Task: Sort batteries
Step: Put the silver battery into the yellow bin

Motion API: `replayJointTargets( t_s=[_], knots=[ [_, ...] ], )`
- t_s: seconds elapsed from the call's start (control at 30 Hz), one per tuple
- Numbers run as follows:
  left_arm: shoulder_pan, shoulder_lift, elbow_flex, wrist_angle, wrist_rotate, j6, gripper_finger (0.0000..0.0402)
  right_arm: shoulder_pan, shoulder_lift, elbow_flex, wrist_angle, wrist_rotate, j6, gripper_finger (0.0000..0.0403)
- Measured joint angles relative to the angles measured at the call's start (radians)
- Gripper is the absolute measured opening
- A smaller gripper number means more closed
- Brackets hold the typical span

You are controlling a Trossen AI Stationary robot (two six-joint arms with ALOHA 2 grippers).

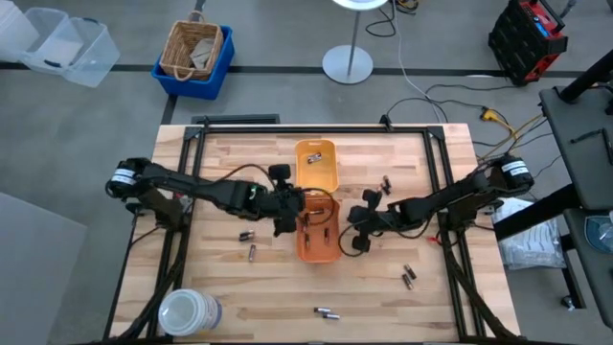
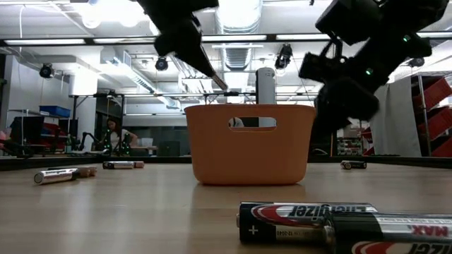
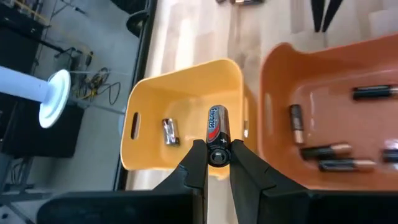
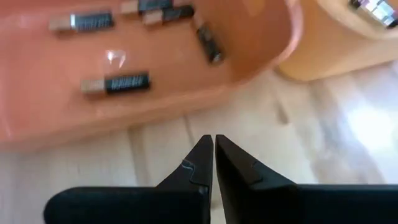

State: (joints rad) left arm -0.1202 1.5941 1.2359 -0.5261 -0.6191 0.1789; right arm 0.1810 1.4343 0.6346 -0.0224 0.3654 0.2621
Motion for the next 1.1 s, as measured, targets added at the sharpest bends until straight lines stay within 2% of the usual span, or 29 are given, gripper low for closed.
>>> replayJointTargets(
  t_s=[0.3, 0.5, 0.77, 0.93, 1.1],
  knots=[
    [0.205, 0.007, -0.056, 0.090, 0.163, 0.114, 0.0021, -0.018, -0.084, 0.000, -0.003, 0.001, -0.038, 0.0012],
    [0.334, 0.024, -0.067, 0.133, 0.357, 0.141, 0.0021, -0.018, -0.084, 0.000, -0.003, 0.001, -0.045, 0.0012],
    [0.379, 0.122, 0.004, 0.110, 0.370, 0.145, 0.0021, -0.023, -0.079, 0.000, -0.010, 0.001, -0.055, 0.0012],
    [0.379, 0.180, 0.054, 0.061, 0.370, 0.162, 0.0047, -0.027, -0.078, 0.000, -0.028, 0.001, -0.055, 0.0012],
    [0.379, 0.220, 0.077, 0.046, 0.370, 0.159, 0.0056, -0.027, -0.077, 0.000, -0.029, 0.001, -0.056, 0.0012]
  ],
)
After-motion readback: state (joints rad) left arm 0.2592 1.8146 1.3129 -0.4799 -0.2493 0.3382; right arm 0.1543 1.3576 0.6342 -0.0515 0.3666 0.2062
